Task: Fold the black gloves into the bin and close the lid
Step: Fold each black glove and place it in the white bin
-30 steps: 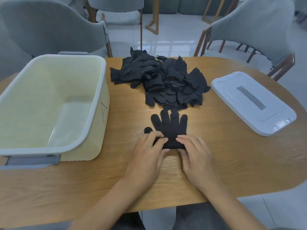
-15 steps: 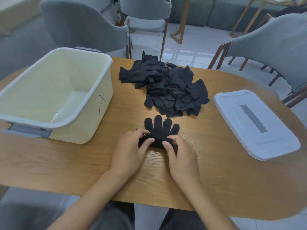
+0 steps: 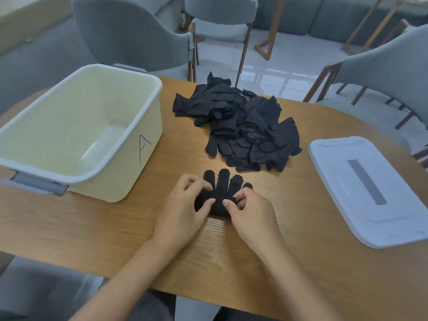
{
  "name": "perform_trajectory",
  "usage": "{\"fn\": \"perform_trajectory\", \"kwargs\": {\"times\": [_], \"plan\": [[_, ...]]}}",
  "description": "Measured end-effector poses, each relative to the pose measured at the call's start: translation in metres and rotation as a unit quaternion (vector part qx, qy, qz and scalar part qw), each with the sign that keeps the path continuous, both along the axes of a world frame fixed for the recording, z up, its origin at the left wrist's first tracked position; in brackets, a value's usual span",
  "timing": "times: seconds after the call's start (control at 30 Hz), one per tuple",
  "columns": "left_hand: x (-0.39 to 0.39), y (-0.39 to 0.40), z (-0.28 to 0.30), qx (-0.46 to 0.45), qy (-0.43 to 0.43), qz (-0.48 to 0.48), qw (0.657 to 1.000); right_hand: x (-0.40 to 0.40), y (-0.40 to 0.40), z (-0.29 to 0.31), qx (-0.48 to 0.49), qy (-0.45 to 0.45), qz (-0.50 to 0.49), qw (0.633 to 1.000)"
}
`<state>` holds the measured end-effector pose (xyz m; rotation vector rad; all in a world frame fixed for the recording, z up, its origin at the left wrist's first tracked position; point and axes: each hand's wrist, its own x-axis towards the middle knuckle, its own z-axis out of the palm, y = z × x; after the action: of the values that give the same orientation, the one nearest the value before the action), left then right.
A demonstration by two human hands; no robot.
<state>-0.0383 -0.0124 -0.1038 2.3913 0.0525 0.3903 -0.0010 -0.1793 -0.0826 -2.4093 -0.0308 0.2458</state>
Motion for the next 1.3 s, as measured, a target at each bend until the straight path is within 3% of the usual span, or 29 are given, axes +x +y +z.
{"fn": "perform_trajectory", "kwargs": {"times": [0.17,0.37,0.57,0.77,1.0,1.17,1.3], "plan": [[0.004,0.003,-0.006,0.145,-0.102,-0.073,0.981,0.0,-0.001,-0.002,-0.032,-0.074,0.004,0.997],[0.001,0.011,-0.012,0.183,-0.118,-0.109,0.97,-0.025,-0.005,-0.009,-0.073,-0.326,0.127,0.934],[0.001,0.017,-0.011,0.174,-0.111,-0.139,0.968,-0.032,-0.006,-0.033,-0.204,-0.3,0.174,0.916],[-0.001,0.026,-0.008,0.187,-0.044,-0.2,0.961,-0.03,0.0,-0.039,-0.137,-0.285,0.123,0.941],[0.0,0.027,-0.007,0.213,-0.064,-0.219,0.95,-0.042,0.002,-0.033,-0.07,-0.261,0.099,0.958],[0.004,0.025,-0.006,0.215,-0.09,-0.218,0.948,-0.044,0.006,-0.031,-0.086,-0.282,0.1,0.95],[0.006,0.025,-0.004,0.183,-0.06,-0.206,0.959,-0.04,0.012,-0.031,-0.099,-0.302,0.077,0.945]]}}
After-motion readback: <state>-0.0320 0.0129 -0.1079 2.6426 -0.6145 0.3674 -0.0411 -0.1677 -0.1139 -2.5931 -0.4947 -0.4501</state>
